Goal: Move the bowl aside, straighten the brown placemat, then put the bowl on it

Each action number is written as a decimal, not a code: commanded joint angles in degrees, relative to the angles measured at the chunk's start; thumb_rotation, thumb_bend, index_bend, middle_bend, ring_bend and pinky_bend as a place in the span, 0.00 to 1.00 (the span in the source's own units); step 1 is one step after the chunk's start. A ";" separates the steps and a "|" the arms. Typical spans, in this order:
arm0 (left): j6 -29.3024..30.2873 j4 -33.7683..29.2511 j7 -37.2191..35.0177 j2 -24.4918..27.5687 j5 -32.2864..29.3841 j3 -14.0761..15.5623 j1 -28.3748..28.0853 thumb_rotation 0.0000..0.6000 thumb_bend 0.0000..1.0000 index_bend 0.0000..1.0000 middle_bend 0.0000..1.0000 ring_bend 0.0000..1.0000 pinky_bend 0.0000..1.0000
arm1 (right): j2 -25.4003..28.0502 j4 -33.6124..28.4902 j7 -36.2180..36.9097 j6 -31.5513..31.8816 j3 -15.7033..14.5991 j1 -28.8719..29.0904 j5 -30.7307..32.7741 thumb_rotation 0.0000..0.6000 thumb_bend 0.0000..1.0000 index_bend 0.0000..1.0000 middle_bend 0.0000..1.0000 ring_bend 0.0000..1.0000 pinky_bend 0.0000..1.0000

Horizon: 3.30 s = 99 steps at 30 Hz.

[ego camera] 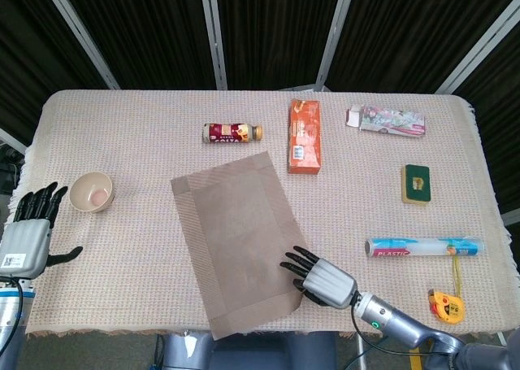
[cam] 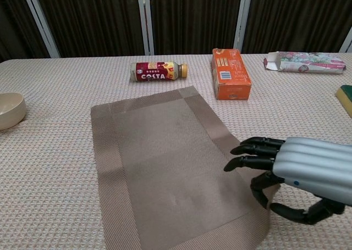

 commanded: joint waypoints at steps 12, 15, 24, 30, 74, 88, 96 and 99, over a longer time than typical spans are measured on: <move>-0.25 0.20 -0.68 0.40 -0.30 -0.12 0.24 1.00 0.06 0.00 0.00 0.00 0.00 | 16.92 9.83 -17.10 2.57 1.94 6.90 -9.62 1.00 0.46 0.65 0.12 0.00 0.00; -0.52 0.41 -0.67 0.34 -0.66 -0.23 0.14 1.00 0.07 0.00 0.00 0.00 0.00 | 16.30 13.95 -18.83 1.38 3.07 9.09 -10.53 1.00 0.44 0.65 0.12 0.00 0.00; -1.13 0.87 -0.14 -0.03 -1.38 -0.37 -0.16 1.00 0.06 0.00 0.00 0.00 0.00 | 11.26 25.82 -21.45 0.96 4.44 11.34 -10.61 1.00 0.21 0.60 0.11 0.00 0.00; -1.43 0.96 0.05 -0.22 -1.53 -0.29 -0.25 1.00 0.07 0.00 0.00 0.00 0.00 | 8.99 29.87 -22.92 5.74 6.79 8.97 -7.68 1.00 0.00 0.00 0.00 0.00 0.00; -21.05 46.35 -8.79 -35.57 21.49 -1.53 -27.13 1.00 0.08 0.20 0.00 0.00 0.00 | 19.52 -25.81 -14.30 22.01 14.17 -23.68 31.29 1.00 0.00 0.00 0.00 0.00 0.00; -23.05 54.56 -10.10 -42.78 20.51 -0.05 -29.94 1.00 0.08 0.21 0.00 0.00 0.00 | 19.52 -24.87 -13.30 20.77 15.16 -24.22 31.23 1.00 0.00 0.00 0.00 0.00 0.00; -22.96 55.53 -8.70 -43.95 20.03 0.23 -30.64 1.00 0.09 0.22 0.00 0.00 0.00 | 19.49 -24.99 -13.10 20.93 15.51 -24.66 30.54 1.00 0.00 0.00 0.00 0.00 0.00; -23.37 55.49 -8.13 -44.25 19.76 0.52 -30.88 1.00 0.09 0.21 0.00 0.00 0.00 | 19.59 -25.09 -12.97 21.03 15.62 -24.87 30.23 1.00 0.00 0.00 0.00 0.00 0.00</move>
